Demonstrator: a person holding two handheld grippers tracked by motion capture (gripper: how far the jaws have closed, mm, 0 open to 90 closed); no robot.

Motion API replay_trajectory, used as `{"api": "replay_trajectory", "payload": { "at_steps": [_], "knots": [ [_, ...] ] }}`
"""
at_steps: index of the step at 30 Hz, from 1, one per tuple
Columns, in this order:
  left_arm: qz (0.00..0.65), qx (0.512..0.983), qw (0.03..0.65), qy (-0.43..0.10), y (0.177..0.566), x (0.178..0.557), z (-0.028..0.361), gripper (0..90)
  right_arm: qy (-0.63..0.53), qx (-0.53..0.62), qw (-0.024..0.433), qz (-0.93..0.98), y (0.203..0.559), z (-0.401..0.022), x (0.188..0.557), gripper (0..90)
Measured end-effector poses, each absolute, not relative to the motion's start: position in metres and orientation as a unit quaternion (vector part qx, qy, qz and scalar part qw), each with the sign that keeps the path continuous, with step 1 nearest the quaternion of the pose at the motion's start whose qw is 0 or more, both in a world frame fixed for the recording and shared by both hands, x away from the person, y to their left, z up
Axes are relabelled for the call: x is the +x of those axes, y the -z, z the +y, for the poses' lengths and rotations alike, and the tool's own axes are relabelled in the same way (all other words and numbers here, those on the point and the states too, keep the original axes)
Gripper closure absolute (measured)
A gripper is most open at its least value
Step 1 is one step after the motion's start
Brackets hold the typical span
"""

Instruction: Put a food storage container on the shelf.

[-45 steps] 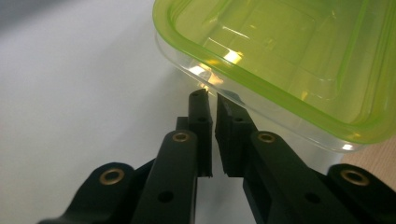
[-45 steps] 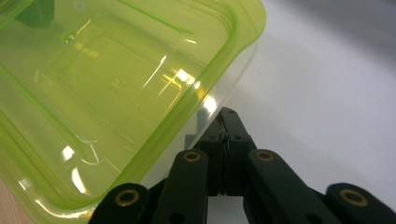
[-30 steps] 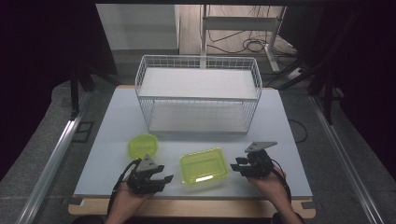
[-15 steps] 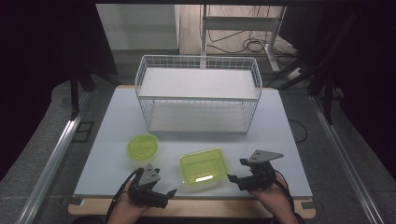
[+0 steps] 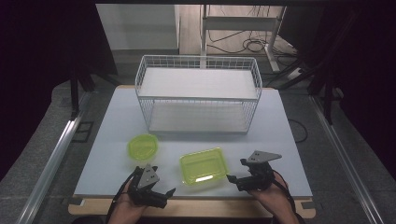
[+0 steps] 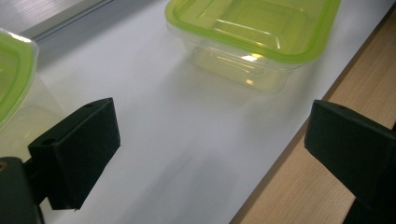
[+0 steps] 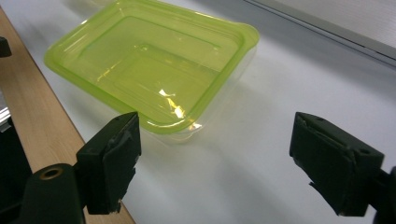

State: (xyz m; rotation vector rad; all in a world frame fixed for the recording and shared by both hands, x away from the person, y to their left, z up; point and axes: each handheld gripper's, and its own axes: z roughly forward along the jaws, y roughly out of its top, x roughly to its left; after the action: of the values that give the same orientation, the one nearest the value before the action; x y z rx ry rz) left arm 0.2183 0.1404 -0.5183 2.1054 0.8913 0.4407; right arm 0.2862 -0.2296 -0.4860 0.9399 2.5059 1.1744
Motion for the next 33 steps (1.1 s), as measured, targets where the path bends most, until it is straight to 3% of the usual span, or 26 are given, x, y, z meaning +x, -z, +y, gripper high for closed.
{"api": "replay_trajectory", "payload": {
  "at_steps": [5,11,16,21,33],
  "knots": [
    [0.355,0.827,0.402,-0.166,0.526,0.222,0.143,4.1,-0.384,0.321,0.106,0.859,0.486,-0.231,0.288,23.5],
    [0.355,0.826,0.407,-0.159,0.529,0.224,0.143,4.8,-0.387,0.330,0.092,0.856,0.484,-0.233,0.291,23.8],
    [0.349,0.830,0.404,-0.165,0.532,0.224,0.142,4.9,-0.396,0.321,0.097,0.855,0.481,-0.232,0.291,31.9],
    [0.340,0.835,0.395,-0.174,0.532,0.224,0.141,4.9,-0.399,0.320,0.100,0.853,0.479,-0.230,0.294,32.1],
    [0.336,0.835,0.395,-0.182,0.532,0.223,0.142,5.0,-0.408,0.363,0.020,0.837,0.478,-0.229,0.320,46.2]
  ]
}}
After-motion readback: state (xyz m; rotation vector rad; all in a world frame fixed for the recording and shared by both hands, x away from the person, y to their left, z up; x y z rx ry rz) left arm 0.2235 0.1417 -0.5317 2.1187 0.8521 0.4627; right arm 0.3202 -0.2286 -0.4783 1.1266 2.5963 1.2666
